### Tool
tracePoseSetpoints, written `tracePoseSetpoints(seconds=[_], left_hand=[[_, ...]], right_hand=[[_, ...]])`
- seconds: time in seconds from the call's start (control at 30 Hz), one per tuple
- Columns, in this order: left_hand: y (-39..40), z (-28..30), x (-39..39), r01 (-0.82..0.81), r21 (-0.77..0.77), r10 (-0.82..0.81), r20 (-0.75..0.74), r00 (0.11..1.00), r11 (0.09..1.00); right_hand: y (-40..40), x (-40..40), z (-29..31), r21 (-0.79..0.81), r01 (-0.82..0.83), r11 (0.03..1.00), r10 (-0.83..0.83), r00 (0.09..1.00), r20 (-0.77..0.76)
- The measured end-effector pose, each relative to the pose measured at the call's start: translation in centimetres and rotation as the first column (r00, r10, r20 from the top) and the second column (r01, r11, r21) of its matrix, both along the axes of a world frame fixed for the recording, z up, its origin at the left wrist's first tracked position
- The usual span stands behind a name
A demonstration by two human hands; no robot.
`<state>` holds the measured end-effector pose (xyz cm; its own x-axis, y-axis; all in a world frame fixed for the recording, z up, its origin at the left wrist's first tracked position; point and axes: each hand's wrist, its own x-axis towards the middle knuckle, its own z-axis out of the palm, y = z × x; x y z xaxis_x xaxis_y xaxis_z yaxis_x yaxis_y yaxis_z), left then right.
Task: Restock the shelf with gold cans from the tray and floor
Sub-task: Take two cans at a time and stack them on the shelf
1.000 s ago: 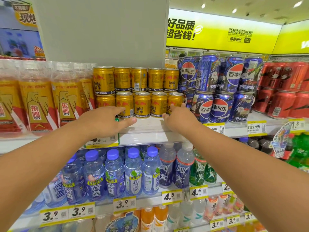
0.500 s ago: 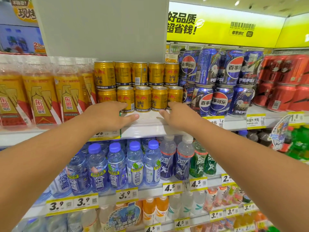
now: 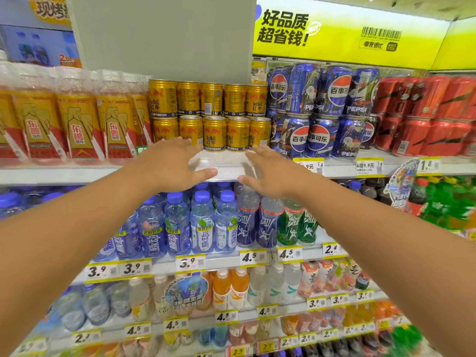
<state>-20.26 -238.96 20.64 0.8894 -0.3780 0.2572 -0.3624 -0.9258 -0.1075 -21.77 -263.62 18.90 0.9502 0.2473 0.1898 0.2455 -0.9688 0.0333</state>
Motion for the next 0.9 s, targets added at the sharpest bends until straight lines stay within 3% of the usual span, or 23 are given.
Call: tracePoseSetpoints(seconds=[0.1, 0.37, 0.57, 0.73, 0.8, 0.9], left_hand=[[-0.8, -1.4, -2.8, -0.011, -0.005, 0.012, 0.054, 0.998, 1.0], [-3.1, -7.2, -10.9, -0.079, -0.057, 0.079, -0.003, 0.997, 0.995], [-1.5, -13.0, -14.5, -0.129, 0.015, 0.129, -0.053, 0.99, 0.992], [2.0, -21.6, -14.7, -0.157, -0.033, 0.154, -0.083, 0.985, 0.987], [3.6, -26.1, -14.8, -0.131, -0.105, 0.118, -0.121, 0.986, 0.986], [6.1, -33.5, -15.3, -0.044, -0.095, 0.033, -0.117, 0.993, 0.994]], right_hand=[[-0.8, -2.6, -0.6, 0.031, -0.03, 0.999, 0.031, 0.999, -0.015], [-2.3, -8.0, -5.2, 0.015, -0.152, 0.988, 0.152, 0.986, -0.064], [-0.7, -10.7, -11.0, 0.055, -0.229, 0.972, 0.234, 0.965, -0.119], [3.2, -12.2, -19.0, 0.127, -0.211, 0.969, 0.232, 0.955, -0.183], [5.3, -12.5, -23.3, 0.145, -0.205, 0.968, 0.231, 0.953, -0.194], [8.7, -12.9, -30.6, 0.126, -0.259, 0.958, 0.279, 0.944, -0.179]])
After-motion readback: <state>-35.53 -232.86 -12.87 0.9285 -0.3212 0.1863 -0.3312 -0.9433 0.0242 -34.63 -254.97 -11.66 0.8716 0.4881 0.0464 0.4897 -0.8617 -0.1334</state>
